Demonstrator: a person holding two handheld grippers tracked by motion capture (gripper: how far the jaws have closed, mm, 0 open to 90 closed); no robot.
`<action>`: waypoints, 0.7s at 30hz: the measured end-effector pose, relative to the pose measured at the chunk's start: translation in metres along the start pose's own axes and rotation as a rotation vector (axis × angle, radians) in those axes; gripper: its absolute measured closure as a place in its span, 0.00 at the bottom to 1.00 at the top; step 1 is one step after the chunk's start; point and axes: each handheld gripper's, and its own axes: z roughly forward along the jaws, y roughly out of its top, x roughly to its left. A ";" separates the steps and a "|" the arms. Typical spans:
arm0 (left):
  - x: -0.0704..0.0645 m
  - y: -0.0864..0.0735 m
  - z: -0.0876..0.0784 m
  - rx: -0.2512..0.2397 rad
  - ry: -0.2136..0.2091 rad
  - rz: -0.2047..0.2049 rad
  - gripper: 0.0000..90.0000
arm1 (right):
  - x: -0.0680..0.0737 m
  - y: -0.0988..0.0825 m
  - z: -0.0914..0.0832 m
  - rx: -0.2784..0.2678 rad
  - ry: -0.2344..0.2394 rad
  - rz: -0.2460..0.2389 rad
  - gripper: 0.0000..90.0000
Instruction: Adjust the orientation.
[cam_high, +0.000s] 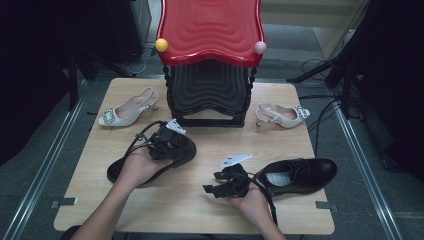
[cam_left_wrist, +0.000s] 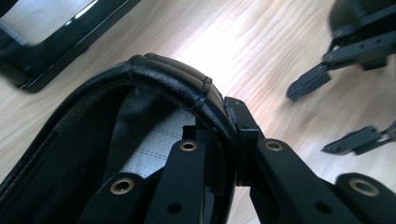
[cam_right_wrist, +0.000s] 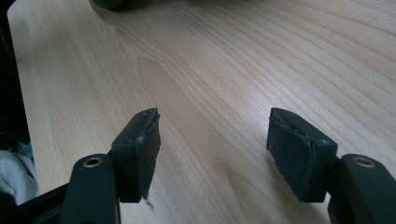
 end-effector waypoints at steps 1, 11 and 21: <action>-0.003 0.002 0.001 -0.001 -0.003 0.010 0.95 | 0.000 -0.001 -0.001 -0.005 -0.003 0.002 0.40; -0.027 0.016 0.041 0.070 -0.082 0.062 0.95 | -0.002 -0.009 -0.009 -0.025 -0.036 0.030 0.40; -0.030 0.017 0.050 0.090 -0.093 0.075 0.91 | -0.002 -0.010 -0.009 -0.026 -0.039 0.029 0.40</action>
